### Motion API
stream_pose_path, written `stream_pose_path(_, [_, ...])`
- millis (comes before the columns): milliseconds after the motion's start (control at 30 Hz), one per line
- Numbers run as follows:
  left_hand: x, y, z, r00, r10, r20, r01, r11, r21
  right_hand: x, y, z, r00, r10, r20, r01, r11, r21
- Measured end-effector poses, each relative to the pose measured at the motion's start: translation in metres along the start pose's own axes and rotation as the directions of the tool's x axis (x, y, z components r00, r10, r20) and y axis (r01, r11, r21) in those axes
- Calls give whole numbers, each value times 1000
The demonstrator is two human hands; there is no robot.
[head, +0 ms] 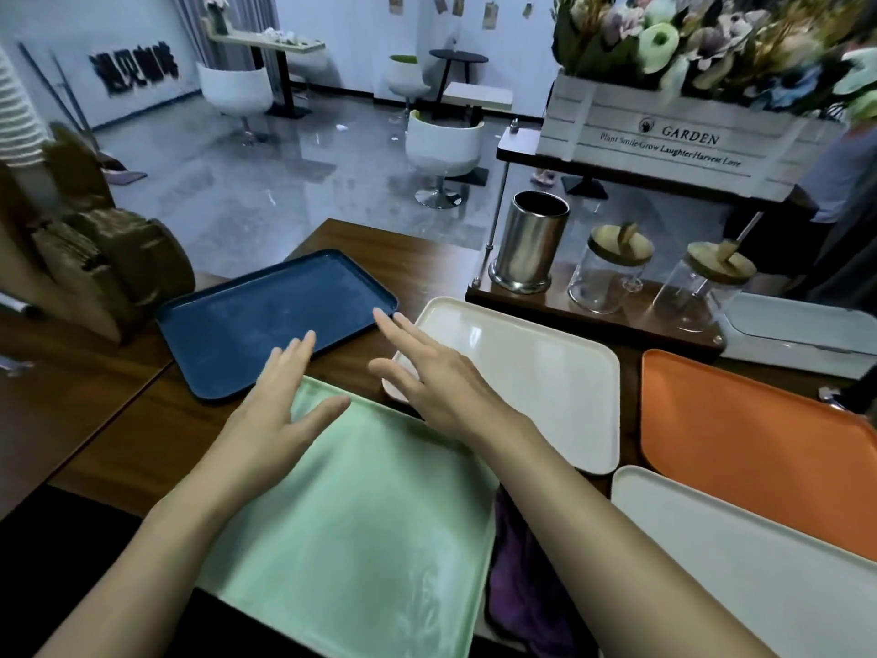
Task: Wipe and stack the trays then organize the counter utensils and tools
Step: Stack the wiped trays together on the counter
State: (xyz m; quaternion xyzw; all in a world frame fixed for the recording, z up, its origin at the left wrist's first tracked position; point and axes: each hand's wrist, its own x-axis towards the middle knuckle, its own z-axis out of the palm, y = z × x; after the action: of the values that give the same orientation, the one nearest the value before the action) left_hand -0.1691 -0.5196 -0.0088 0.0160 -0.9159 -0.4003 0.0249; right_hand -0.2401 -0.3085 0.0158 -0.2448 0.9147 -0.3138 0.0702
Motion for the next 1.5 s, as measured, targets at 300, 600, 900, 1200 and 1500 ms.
stream_pose_path(300, [39, -45, -34, 995, -81, -56, 85, 995, 57, 93, -21, 31, 993, -107, 58, 109, 993, -42])
stream_pose_path(600, [76, -84, -47, 971, -224, -88, 240, 925, 293, 168, 4, 54, 995, -35, 90, 52, 978, -200])
stream_pose_path(900, [87, -114, -38, 964, -262, -50, 263, 905, 333, 209, 41, 54, 982, 98, 161, -33, 931, -364])
stream_pose_path(1200, [70, -121, -44, 915, -376, -144, 403, 856, 324, 209, 54, 48, 985, 149, 89, -108, 928, -357])
stream_pose_path(1500, [73, -109, -45, 900, -401, -170, 432, 872, 232, 197, 40, 32, 989, 147, -15, -146, 957, -253])
